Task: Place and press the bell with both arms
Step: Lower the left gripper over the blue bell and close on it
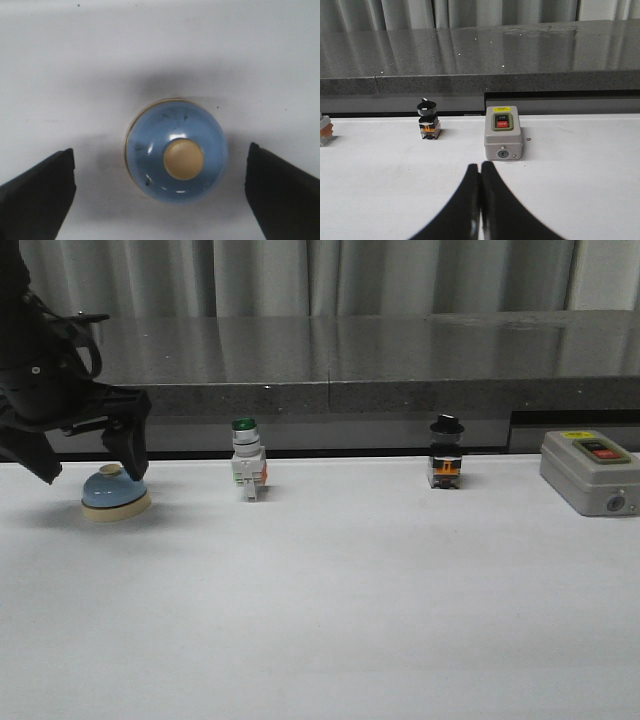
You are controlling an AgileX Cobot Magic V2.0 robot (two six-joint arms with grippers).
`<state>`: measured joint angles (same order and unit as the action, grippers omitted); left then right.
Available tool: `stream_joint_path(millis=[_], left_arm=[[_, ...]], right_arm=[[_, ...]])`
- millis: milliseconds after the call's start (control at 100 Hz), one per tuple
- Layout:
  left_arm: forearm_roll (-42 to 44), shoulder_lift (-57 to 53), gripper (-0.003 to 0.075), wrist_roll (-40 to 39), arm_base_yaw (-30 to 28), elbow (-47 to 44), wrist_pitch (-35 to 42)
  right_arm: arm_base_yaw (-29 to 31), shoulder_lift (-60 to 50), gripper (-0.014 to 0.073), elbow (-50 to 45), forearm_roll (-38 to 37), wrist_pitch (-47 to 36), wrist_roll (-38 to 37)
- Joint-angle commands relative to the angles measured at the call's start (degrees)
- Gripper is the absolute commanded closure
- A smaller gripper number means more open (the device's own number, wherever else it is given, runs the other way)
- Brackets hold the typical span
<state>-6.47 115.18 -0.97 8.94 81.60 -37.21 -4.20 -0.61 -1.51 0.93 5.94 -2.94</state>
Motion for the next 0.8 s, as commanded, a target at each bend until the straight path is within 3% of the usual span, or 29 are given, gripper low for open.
stream_joint_path(millis=[0, 570, 670, 790], left_arm=[[-0.94, -2.19, 0.0071, 0.34, 0.83, 1.77, 2.55], [-0.94, 0.35, 0.0089, 0.43, 1.52, 1.77, 4.36], [-0.94, 0.35, 0.0164, 0.43, 1.52, 1.77, 4.47], [-0.94, 0.35, 0.036, 0.47, 1.52, 1.77, 4.47]], right_arm=[[0.5, -0.89, 0.0654, 0.85, -0.48, -4.87, 0.19], [0.5, -0.89, 0.0654, 0.85, -0.48, -4.87, 0.19], [0.5, -0.89, 0.0654, 0.85, -0.48, -4.87, 0.19], [0.5, -0.89, 0.0654, 0.85, -0.48, -4.87, 0.19]])
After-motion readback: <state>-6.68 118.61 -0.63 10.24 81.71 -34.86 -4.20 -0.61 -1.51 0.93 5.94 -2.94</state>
